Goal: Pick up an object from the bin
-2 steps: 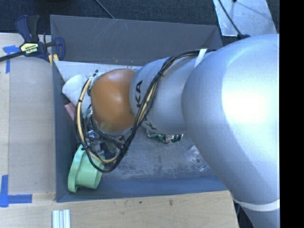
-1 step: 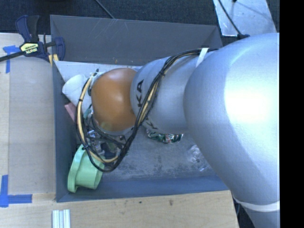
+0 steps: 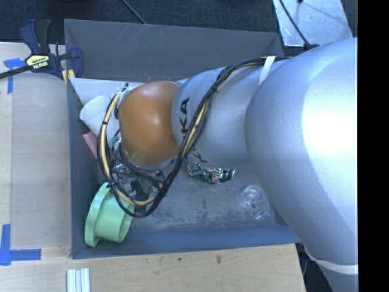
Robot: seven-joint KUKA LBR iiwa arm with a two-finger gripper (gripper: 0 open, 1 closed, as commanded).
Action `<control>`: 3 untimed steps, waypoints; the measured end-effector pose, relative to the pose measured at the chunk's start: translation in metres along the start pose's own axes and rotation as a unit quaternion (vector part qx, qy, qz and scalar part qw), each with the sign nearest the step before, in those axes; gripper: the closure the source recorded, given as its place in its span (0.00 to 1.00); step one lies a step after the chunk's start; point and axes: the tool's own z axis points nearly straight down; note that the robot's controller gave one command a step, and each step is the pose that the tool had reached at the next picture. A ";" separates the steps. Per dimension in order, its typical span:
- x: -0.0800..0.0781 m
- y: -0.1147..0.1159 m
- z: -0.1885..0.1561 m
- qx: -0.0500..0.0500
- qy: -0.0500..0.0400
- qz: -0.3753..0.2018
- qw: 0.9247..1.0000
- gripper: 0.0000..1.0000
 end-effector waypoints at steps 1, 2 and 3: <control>-0.002 0.000 -0.024 0.000 -0.004 0.000 1.000 1.00; -0.001 0.000 -0.042 0.000 -0.004 0.000 1.000 1.00; -0.002 0.000 -0.064 0.000 -0.005 0.000 1.000 1.00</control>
Offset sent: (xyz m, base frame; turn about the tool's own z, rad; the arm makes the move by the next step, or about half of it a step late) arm 0.0000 -0.0002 0.0965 0.0000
